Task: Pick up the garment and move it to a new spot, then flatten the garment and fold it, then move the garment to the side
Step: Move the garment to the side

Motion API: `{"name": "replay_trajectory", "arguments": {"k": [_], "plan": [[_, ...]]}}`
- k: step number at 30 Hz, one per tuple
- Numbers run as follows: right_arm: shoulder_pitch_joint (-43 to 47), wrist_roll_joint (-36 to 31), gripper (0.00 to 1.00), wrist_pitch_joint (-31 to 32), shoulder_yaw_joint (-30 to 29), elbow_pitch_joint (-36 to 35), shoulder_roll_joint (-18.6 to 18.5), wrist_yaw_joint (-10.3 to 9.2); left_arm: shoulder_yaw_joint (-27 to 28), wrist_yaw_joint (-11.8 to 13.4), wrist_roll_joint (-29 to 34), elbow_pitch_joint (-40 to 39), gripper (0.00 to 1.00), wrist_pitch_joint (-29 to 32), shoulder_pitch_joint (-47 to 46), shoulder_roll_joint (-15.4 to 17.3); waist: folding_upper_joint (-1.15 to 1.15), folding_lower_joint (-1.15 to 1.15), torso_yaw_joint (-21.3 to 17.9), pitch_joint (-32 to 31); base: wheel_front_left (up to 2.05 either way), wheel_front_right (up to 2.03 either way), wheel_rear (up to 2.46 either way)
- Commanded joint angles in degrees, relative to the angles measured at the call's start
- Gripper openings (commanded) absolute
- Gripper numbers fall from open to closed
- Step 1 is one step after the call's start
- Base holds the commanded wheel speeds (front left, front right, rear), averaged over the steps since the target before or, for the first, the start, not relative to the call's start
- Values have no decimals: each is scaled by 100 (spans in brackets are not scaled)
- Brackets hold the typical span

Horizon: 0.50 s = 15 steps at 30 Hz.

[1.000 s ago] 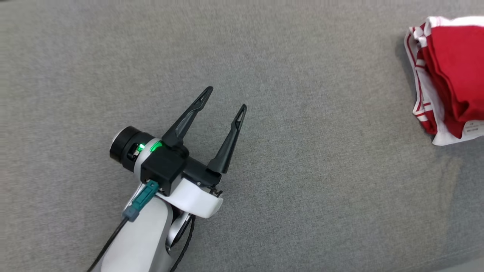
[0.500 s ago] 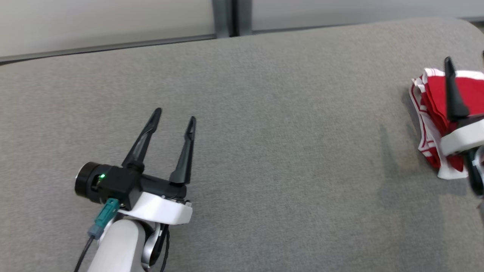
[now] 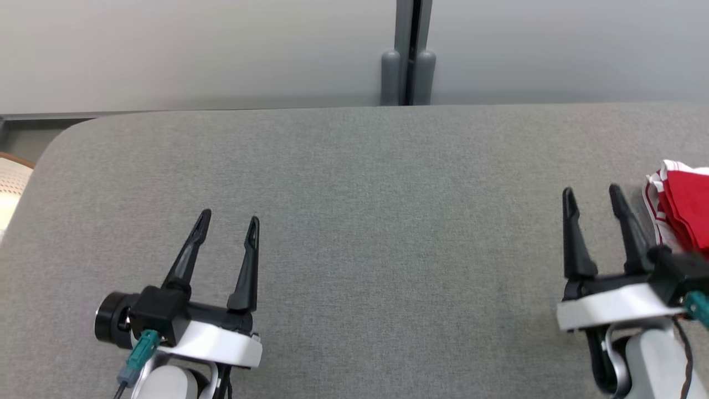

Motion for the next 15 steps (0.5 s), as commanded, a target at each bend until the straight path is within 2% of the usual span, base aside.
{"name": "replay_trajectory", "arguments": {"k": [1,7,15], "plan": [[120,-53,100,-30,-36,-77,32,-11,-1,37,-22,10,100,3,63,17,0,0,60,-81,0,0,0],[650,-117,100,-30,-75,-333,248,-11,-28,126,-209,98,100,3,288,14,0,0,47,-205,0,0,0],[766,134,100,-30,96,-426,279,-11,-58,169,-189,141,100,3,318,16,0,0,-45,-210,0,0,0]]}}
